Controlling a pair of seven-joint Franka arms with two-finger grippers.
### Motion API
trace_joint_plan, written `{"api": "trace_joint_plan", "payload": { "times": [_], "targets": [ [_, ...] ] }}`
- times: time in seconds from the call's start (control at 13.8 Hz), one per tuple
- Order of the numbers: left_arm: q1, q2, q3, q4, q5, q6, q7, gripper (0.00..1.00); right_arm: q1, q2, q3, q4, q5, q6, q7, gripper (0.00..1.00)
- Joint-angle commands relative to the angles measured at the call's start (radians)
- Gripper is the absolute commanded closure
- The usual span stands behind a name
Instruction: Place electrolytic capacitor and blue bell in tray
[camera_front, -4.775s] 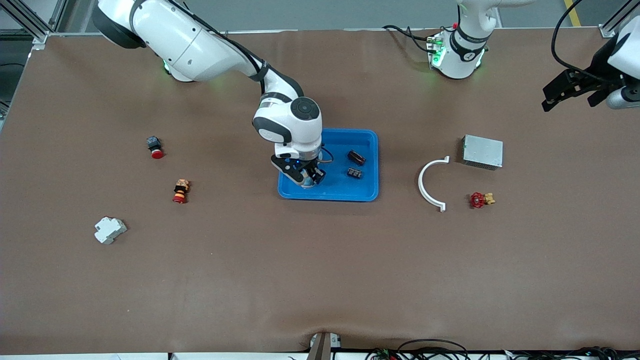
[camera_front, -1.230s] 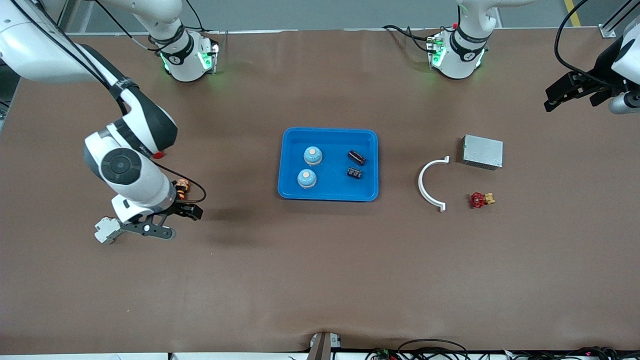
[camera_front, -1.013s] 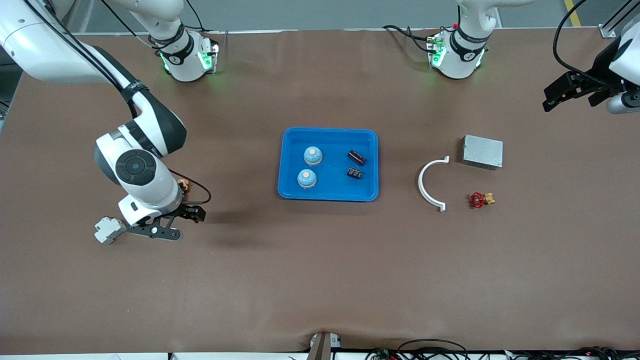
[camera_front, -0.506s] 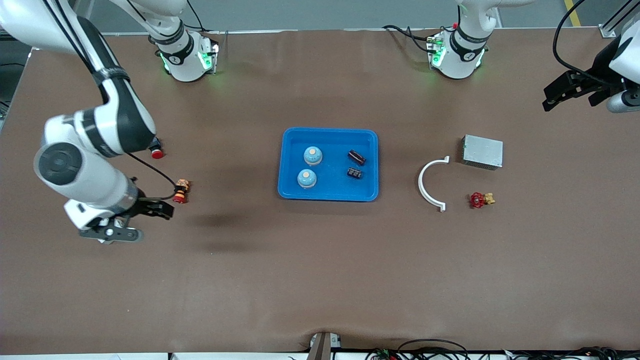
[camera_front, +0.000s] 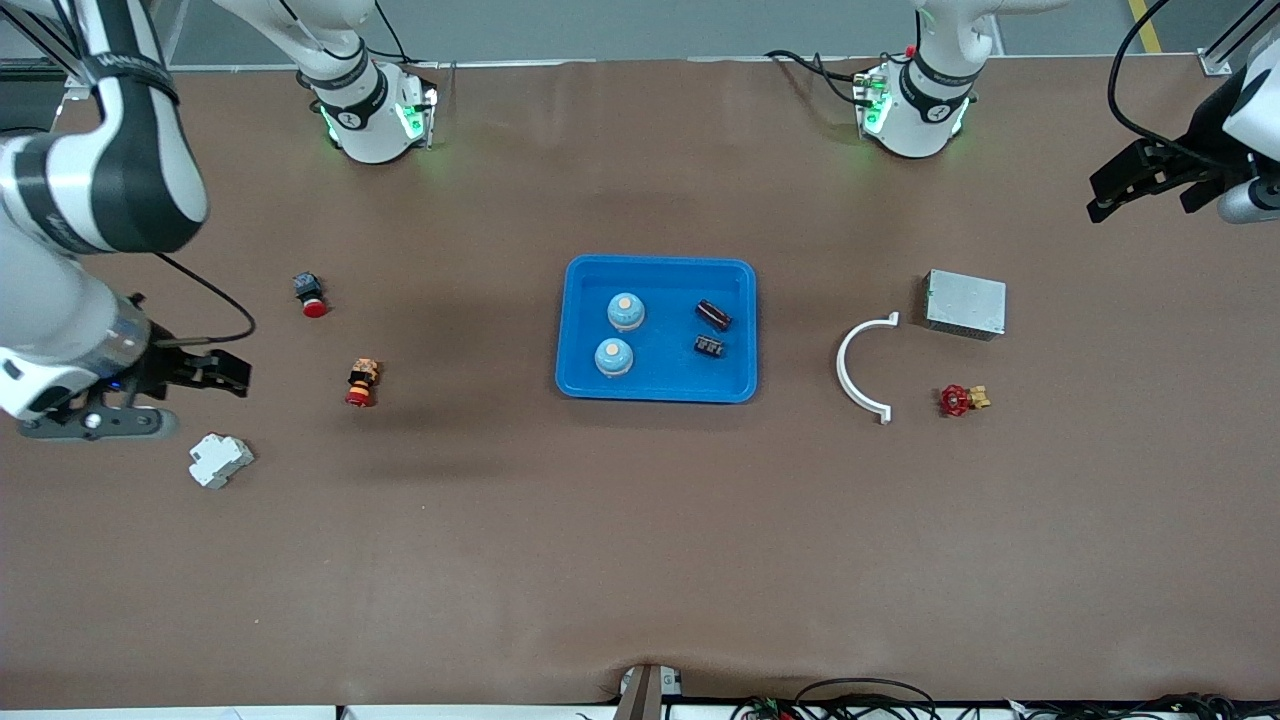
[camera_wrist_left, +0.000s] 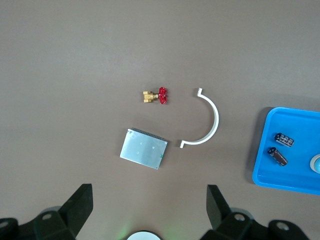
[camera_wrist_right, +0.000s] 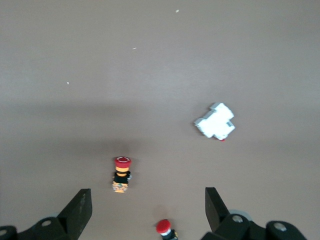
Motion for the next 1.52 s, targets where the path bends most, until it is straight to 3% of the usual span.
{"api": "trace_joint_plan", "payload": {
  "times": [0.0,0.22,0.72,0.94,1.45],
  "targets": [
    [0.0,0.023,-0.004,0.042,0.013,-0.024,-0.007,0.0,0.022,-0.077,-0.054,-0.026,0.031,-0.044,-0.03,0.0],
    [0.0,0.025,-0.004,0.037,0.013,-0.029,-0.008,0.0,0.057,-0.12,-0.114,-0.026,0.087,-0.09,-0.04,0.0],
    [0.008,0.01,-0.032,0.017,0.013,-0.055,-0.028,0.0,0.106,-0.183,-0.204,-0.025,0.123,-0.155,-0.102,0.0],
    [0.01,0.002,-0.031,0.019,0.013,-0.05,-0.027,0.0,0.188,-0.201,-0.292,-0.026,0.125,-0.163,-0.102,0.0],
    [0.01,0.0,-0.027,0.034,0.013,-0.06,-0.011,0.0,0.252,-0.217,-0.359,-0.02,0.127,-0.173,-0.102,0.0]
  ]
}}
